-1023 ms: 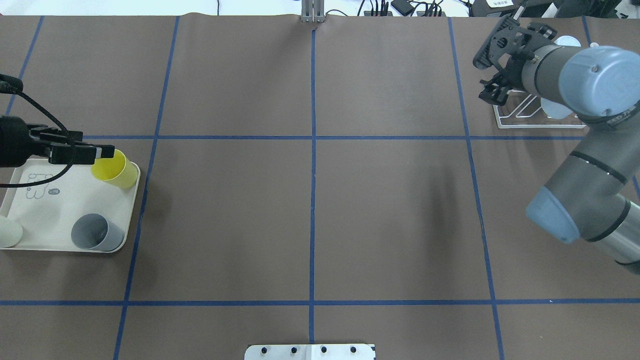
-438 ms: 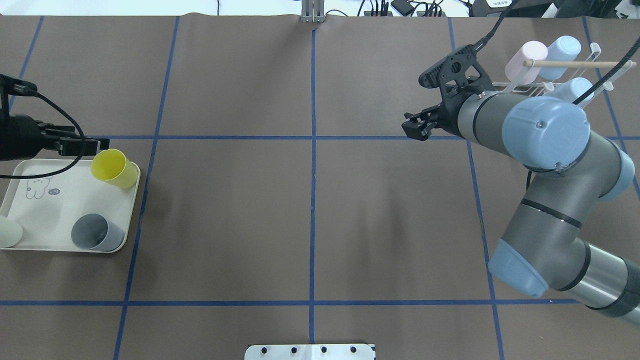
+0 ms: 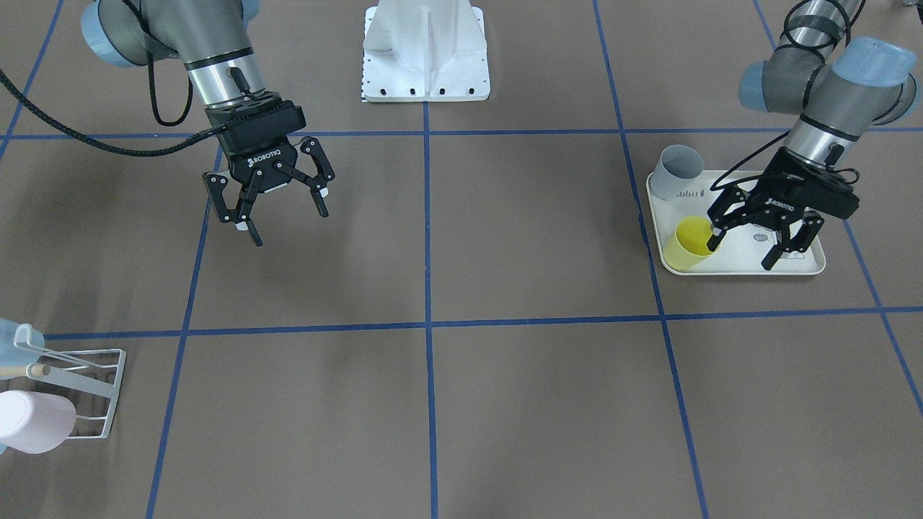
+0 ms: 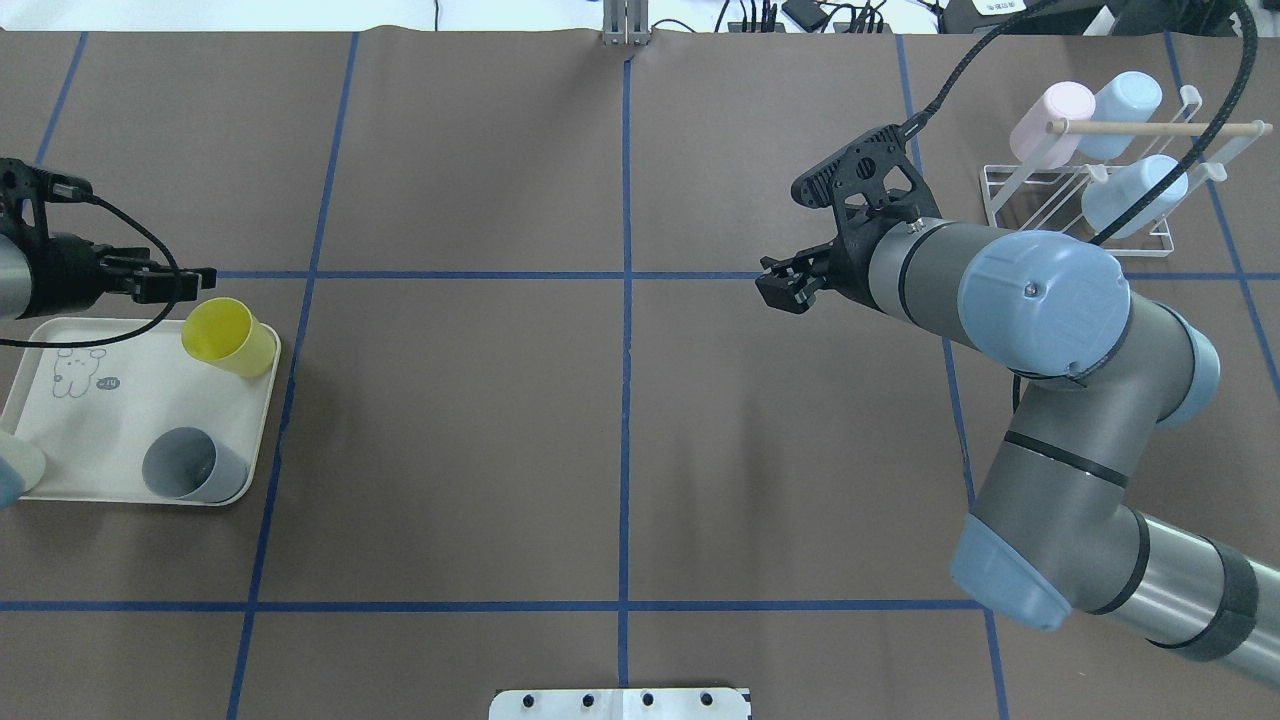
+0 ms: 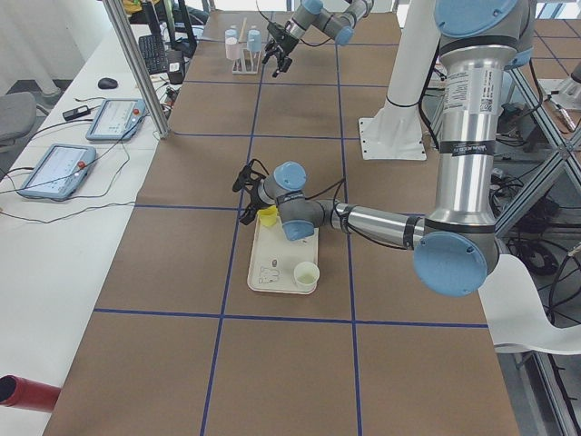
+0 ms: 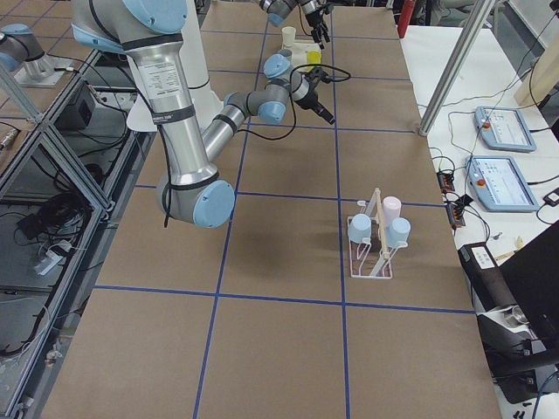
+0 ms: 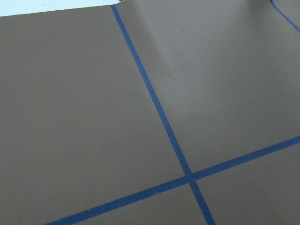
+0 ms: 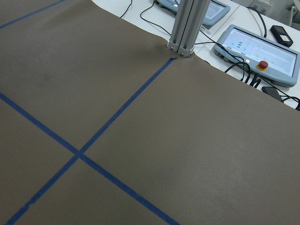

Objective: Transfer IKEA cup to right arm and place on rack

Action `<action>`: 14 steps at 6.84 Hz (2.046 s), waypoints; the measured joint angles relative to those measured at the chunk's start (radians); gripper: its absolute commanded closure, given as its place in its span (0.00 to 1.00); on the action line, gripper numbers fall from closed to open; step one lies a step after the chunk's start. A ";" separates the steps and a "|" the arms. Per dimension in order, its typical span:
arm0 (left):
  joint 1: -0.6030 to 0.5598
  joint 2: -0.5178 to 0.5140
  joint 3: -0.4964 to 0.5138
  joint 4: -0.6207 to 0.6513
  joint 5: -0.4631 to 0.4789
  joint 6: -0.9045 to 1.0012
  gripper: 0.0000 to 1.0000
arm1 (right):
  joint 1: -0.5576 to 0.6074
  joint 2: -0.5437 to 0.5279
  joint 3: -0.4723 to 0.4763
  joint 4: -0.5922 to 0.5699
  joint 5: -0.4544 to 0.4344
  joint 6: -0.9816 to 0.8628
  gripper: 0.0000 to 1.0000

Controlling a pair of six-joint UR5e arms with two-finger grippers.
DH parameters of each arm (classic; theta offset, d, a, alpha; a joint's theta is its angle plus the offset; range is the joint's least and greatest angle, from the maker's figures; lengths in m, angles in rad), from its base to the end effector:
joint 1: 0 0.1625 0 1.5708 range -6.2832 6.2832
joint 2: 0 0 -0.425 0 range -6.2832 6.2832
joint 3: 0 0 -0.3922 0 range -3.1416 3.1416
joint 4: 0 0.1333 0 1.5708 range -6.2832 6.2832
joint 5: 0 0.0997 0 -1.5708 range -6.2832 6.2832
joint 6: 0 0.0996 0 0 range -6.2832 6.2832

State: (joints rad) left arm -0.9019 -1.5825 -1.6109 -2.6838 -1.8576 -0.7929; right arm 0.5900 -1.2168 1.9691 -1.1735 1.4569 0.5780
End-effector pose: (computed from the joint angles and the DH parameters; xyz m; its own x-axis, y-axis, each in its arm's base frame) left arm 0.2423 -0.4761 0.5133 0.5894 0.3398 -0.7329 0.2494 0.7864 0.5652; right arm -0.3888 -0.4344 0.2426 0.7208 -0.5188 0.4597 -0.0645 0.6100 0.7897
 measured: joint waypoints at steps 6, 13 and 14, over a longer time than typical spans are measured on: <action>0.067 0.036 0.020 -0.057 0.009 0.003 0.89 | -0.002 0.000 -0.004 0.038 -0.001 0.000 0.00; -0.043 0.058 -0.082 -0.060 -0.217 0.010 1.00 | -0.006 -0.001 -0.011 0.041 -0.002 -0.001 0.00; -0.099 0.057 -0.118 -0.059 -0.287 0.006 1.00 | -0.009 0.000 -0.013 0.042 -0.005 0.000 0.00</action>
State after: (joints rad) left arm -1.0014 -1.5258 -1.7293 -2.7426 -2.1445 -0.7869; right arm 0.5807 -1.2165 1.9564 -1.1317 1.4522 0.5779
